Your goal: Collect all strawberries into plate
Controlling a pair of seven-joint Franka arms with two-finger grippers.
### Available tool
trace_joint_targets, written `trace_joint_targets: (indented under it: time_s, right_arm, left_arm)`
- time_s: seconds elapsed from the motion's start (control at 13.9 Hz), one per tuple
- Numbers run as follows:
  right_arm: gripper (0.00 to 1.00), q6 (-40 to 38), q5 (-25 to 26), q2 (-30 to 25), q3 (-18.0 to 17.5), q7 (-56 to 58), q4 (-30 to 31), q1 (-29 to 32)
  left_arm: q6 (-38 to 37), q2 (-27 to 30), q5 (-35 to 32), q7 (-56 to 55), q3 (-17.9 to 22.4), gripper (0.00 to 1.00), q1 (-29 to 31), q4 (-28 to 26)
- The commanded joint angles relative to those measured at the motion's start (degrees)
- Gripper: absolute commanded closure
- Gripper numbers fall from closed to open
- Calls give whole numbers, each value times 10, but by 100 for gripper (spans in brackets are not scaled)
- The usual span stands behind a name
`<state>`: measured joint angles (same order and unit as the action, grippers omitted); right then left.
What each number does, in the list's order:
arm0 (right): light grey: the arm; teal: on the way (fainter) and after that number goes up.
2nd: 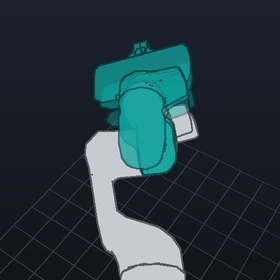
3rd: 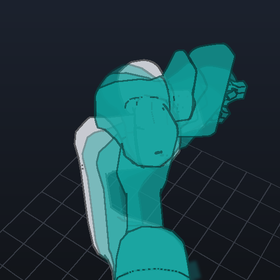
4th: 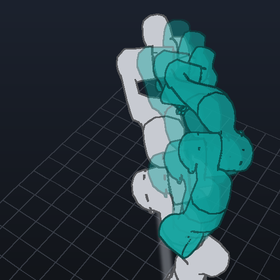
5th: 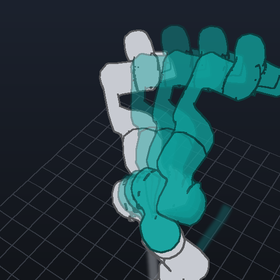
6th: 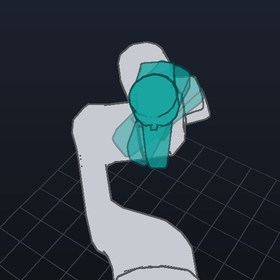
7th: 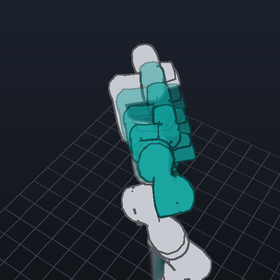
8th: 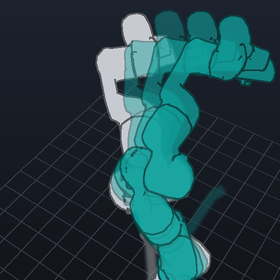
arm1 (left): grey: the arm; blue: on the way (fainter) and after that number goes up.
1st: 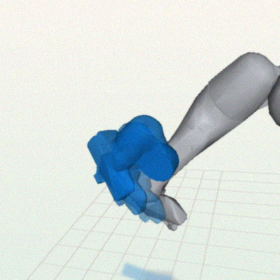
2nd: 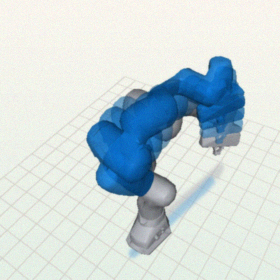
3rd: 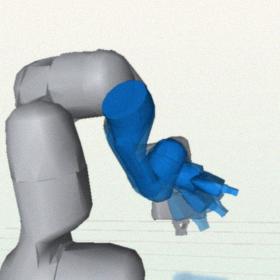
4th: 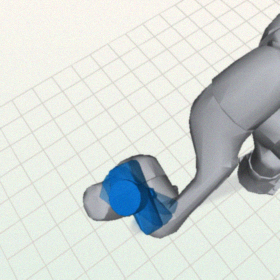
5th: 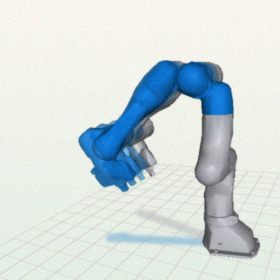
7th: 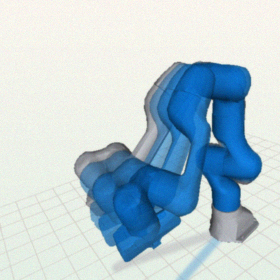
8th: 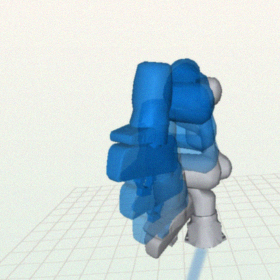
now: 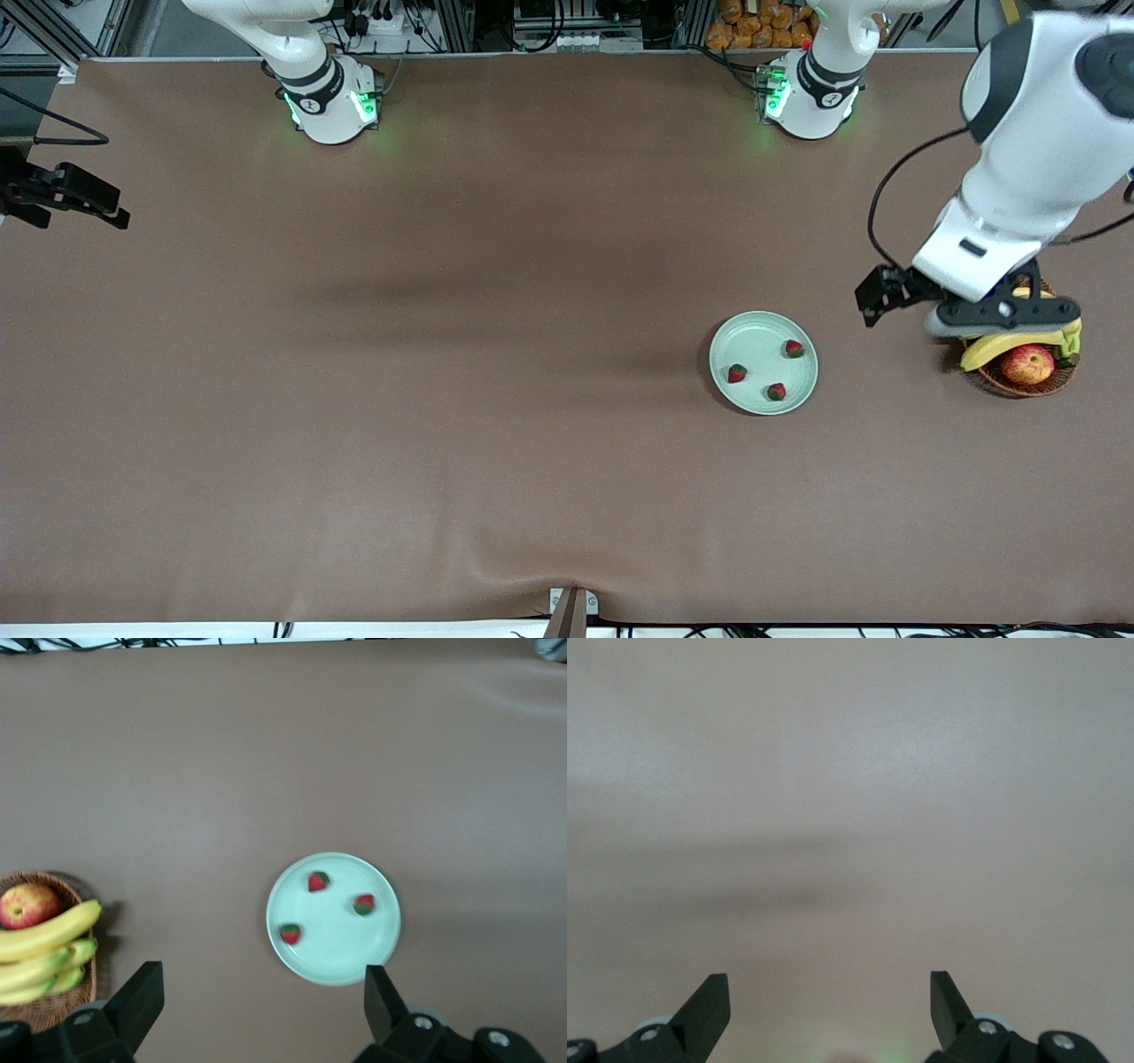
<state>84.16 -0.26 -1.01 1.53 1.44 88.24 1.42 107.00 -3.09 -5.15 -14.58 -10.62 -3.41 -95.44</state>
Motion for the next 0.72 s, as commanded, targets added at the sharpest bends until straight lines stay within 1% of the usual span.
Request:
trace_joint_targets:
  time_s: [0.0,0.14,0.22,0.36,0.65]
  right_arm:
    - [0,-7,11,0,-2,-2,-10,2]
    - [0,-7,11,0,-2,-2,-12,1]
    - [0,-7,11,0,-2,-2,-12,2]
    - [0,-7,11,0,-2,-2,-12,2]
    - [0,-7,10,0,-2,-2,-13,2]
  left_arm:
    - [-42,45,16,12,21,0,-22,-12]
    - [-52,60,17,55,35,0,-22,-11]
    - [-66,66,16,57,39,0,-24,-8]
    - [-97,67,15,60,47,0,-23,15]
    - [-99,62,9,57,49,0,-22,19]
